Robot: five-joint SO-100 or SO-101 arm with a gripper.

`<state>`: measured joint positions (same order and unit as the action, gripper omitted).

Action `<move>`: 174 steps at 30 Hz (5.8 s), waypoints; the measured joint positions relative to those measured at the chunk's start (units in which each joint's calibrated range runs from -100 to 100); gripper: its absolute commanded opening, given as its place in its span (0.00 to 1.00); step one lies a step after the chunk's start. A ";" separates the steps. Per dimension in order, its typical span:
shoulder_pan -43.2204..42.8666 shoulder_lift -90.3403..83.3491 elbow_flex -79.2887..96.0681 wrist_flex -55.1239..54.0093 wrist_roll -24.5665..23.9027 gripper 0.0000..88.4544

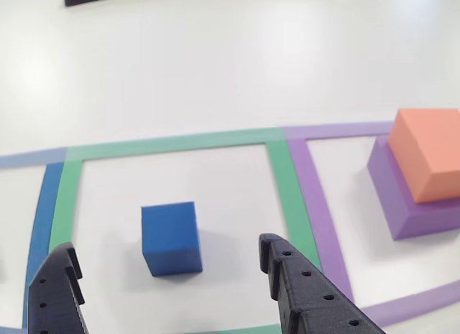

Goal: Tower of hanoi

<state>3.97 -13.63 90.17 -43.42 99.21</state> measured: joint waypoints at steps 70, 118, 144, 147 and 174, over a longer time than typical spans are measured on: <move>-3.85 16.88 -14.19 -5.30 0.20 0.04; -26.44 -38.33 -72.15 121.51 -1.18 0.03; -26.28 -9.96 -12.27 19.50 0.00 0.04; -26.28 -2.53 -12.36 11.48 0.00 0.04; -26.28 21.70 -21.24 -6.34 0.00 0.05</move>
<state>-22.31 8.06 68.93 -49.76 99.21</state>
